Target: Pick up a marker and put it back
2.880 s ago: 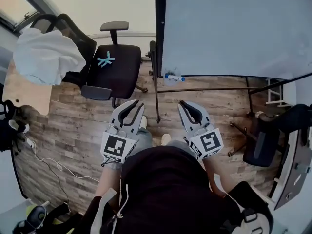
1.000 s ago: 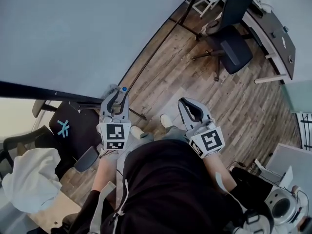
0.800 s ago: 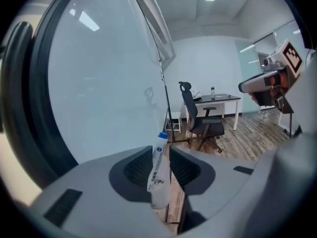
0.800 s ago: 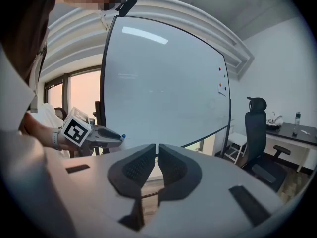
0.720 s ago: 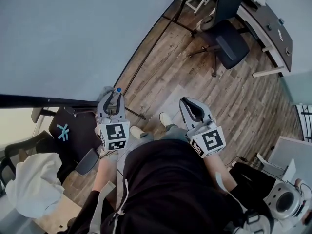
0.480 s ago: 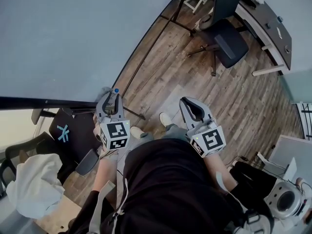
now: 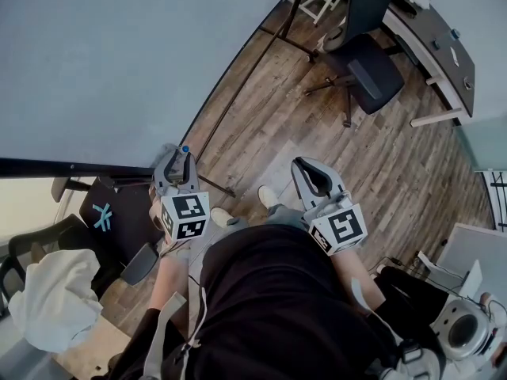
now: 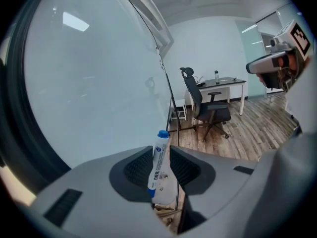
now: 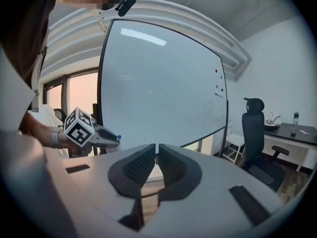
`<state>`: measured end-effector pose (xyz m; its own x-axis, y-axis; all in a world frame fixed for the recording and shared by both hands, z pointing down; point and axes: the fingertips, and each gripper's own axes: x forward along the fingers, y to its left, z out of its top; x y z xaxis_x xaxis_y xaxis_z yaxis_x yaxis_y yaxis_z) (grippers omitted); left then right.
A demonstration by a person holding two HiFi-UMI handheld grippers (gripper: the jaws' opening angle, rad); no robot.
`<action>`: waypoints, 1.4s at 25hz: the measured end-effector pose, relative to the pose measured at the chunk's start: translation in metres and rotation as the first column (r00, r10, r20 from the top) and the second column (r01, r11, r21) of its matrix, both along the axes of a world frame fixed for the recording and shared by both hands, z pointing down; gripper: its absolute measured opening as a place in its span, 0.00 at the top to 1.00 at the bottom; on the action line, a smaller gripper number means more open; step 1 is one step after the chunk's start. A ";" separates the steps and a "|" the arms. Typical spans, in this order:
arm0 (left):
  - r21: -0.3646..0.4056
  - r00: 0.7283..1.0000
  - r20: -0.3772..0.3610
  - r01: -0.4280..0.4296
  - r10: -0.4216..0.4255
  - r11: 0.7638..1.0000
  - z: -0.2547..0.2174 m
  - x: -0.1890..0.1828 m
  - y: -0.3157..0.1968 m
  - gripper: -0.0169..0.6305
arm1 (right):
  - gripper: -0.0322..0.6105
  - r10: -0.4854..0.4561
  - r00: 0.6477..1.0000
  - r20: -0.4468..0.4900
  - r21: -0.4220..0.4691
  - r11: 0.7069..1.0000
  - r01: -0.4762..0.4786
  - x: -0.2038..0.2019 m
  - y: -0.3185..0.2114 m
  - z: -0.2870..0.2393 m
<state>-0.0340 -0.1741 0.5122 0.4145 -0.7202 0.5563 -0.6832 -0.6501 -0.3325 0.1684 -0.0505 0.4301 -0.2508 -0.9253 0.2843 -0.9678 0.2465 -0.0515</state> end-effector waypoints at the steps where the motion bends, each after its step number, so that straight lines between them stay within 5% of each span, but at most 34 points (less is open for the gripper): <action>1: -0.001 1.000 0.001 0.001 -0.001 1.000 0.000 0.000 0.000 0.81 | 0.90 -0.002 1.000 0.001 0.000 1.000 0.002 0.001 0.000 0.000; 17: 0.013 0.997 -0.044 0.062 -0.062 0.998 -0.014 -0.008 0.010 0.86 | 0.90 -0.090 0.996 0.014 0.018 0.996 0.090 -0.004 -0.012 -0.002; 26: 0.050 0.977 -0.172 0.136 -0.126 0.989 -0.048 -0.022 0.010 0.86 | 0.90 -0.199 0.980 0.020 0.044 0.979 0.198 -0.020 -0.033 -0.010; 35: 0.096 0.929 -0.325 0.220 -0.179 0.971 -0.093 -0.033 0.013 0.86 | 0.90 -0.323 0.946 0.032 0.080 0.944 0.320 -0.042 -0.060 -0.025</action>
<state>-0.0668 -0.1611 0.4188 0.3923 -0.8624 0.3200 -0.8768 -0.4558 -0.1534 0.1263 -0.1107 0.4049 -0.5488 -0.8114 0.2011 -0.8338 0.5486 -0.0621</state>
